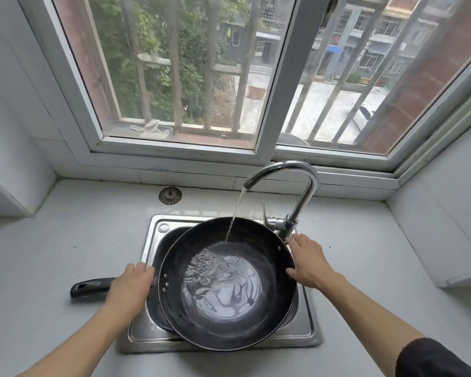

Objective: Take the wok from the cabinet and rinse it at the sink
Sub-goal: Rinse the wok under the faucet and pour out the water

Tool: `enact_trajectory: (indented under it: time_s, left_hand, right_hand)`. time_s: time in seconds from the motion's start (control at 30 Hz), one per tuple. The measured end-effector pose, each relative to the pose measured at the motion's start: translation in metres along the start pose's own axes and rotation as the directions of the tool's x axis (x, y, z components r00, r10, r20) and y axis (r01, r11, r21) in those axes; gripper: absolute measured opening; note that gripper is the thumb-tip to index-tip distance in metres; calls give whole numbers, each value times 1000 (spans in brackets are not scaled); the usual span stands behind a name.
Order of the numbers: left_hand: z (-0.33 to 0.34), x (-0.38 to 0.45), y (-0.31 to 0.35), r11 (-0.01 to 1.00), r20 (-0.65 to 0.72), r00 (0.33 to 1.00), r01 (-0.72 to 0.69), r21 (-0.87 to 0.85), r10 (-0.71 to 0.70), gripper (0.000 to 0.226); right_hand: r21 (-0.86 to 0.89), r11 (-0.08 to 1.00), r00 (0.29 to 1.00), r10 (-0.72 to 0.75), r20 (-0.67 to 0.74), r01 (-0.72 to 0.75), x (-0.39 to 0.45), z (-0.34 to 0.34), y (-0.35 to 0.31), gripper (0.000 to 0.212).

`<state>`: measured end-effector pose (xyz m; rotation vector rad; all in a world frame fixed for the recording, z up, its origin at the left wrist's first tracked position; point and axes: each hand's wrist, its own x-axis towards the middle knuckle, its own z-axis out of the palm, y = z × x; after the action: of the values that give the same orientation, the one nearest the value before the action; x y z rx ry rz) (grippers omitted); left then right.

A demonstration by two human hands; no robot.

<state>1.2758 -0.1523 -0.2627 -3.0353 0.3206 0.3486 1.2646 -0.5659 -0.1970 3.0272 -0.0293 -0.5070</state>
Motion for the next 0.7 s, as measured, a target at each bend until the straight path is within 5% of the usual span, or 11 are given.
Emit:
enact_trajectory:
  time_s: [0.23,0.43,0.7]
  left_hand:
    - [-7,1,0,997,-4,1000,-13,-70,13,19]
    - [-6,2,-1,991,-22,998,-67,-118,65,27]
    - [-7,2,8,985,-197,968,-167,-50,154,38]
  right_hand:
    - [-61,996,996,-72,-57,68,26,5,1,36]
    - [-25,998,995,-67,-71,65,35,6,-3,23]
    - [-20,1000,997,-7,-71,6,34,4,-9,49]
